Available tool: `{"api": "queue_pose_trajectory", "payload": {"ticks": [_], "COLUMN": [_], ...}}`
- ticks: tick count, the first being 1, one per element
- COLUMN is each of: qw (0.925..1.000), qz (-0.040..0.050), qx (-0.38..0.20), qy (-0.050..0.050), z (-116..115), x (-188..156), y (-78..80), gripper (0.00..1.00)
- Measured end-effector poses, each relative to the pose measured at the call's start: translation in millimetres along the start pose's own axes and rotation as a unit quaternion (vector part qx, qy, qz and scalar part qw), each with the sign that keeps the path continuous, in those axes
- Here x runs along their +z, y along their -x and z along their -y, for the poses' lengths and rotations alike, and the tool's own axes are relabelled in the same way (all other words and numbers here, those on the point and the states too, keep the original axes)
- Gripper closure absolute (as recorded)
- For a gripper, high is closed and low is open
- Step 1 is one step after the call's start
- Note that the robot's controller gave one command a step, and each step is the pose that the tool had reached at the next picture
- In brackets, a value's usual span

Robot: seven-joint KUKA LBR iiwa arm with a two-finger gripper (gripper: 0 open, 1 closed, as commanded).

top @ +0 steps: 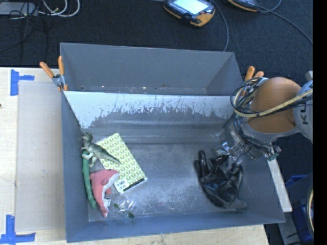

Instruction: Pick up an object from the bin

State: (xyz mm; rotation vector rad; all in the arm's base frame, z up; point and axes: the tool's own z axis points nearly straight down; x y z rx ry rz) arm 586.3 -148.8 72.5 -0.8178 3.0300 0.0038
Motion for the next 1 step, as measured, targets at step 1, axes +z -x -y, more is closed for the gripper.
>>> {"api": "queue_pose_trajectory", "payload": {"ticks": [1], "qw": [1.0], "qz": [-0.0017], "qx": [0.0], "qy": [0.002], "z": [-1.4], "x": [-16.0], "y": [-0.6], "gripper": [1.0]}}
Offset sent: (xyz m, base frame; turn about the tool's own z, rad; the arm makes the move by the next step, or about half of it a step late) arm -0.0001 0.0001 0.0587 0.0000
